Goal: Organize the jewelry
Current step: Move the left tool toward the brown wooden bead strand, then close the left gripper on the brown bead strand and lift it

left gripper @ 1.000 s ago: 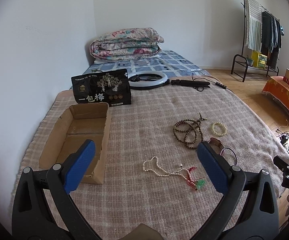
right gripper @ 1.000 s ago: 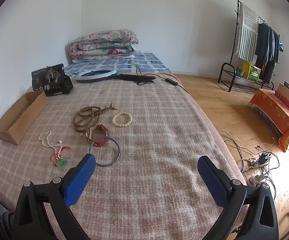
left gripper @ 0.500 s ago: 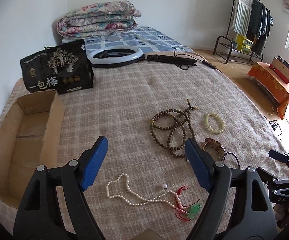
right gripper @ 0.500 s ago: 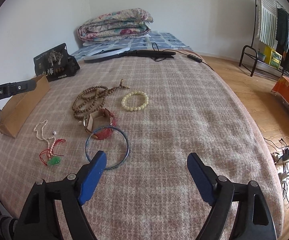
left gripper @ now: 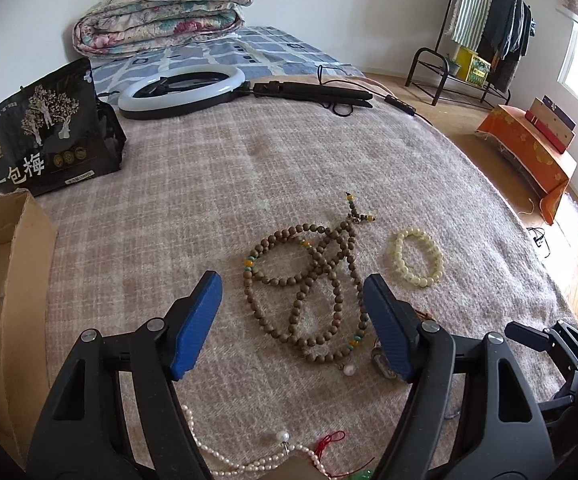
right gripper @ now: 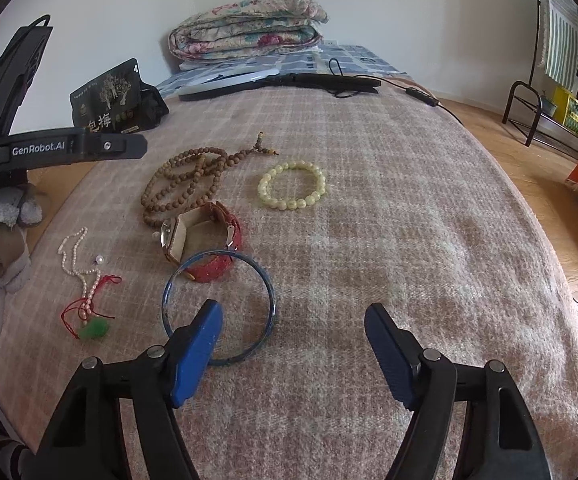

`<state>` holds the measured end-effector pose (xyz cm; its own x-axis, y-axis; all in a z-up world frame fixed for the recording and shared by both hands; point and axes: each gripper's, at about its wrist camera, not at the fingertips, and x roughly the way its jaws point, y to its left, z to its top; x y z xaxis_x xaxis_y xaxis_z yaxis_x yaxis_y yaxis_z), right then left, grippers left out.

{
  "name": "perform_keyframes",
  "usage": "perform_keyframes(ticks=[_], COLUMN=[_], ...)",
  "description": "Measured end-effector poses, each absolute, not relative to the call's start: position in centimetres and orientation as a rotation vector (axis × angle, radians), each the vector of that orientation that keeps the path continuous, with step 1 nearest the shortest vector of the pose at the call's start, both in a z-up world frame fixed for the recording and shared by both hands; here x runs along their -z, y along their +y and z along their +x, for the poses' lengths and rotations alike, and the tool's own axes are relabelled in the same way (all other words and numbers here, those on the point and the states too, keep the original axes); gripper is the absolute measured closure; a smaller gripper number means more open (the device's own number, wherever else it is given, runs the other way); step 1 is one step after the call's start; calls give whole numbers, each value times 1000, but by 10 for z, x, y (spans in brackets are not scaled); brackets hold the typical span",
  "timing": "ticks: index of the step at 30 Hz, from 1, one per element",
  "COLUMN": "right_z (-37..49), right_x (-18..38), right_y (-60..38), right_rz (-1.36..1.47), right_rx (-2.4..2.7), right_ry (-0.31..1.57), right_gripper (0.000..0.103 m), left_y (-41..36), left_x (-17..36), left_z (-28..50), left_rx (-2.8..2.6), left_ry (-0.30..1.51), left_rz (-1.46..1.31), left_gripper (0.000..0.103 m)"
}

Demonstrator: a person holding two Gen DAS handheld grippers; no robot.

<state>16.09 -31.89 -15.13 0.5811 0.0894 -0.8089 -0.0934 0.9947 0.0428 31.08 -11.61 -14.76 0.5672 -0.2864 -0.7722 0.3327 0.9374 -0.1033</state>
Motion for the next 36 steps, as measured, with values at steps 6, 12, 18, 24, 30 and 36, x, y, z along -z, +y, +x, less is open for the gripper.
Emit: perform_keyframes(ticks=[6, 12, 18, 24, 30, 36], right_z=[152, 158, 166, 174, 185, 191], right_x=[145, 146, 148, 153, 165, 175], right_y=[-318, -310, -296, -287, -278, -278], right_rz=[47, 26, -41, -69, -109, -115], right_rx=[-185, -214, -222, -233, -226, -218], right_ry=[893, 890, 894, 906, 949, 984], right_gripper=[5, 0, 0, 0, 0, 0], left_y=[-125, -133, -143, -154, -148, -149], left_x=[163, 178, 189, 203, 211, 209], left_z=[326, 338, 349, 352, 366, 364], left_rx=[367, 358, 345, 307, 295, 286], left_ry=[943, 988, 1021, 1024, 1096, 1080], left_rz=[35, 29, 37, 119, 79, 82], left_gripper=[27, 25, 23, 10, 5, 31])
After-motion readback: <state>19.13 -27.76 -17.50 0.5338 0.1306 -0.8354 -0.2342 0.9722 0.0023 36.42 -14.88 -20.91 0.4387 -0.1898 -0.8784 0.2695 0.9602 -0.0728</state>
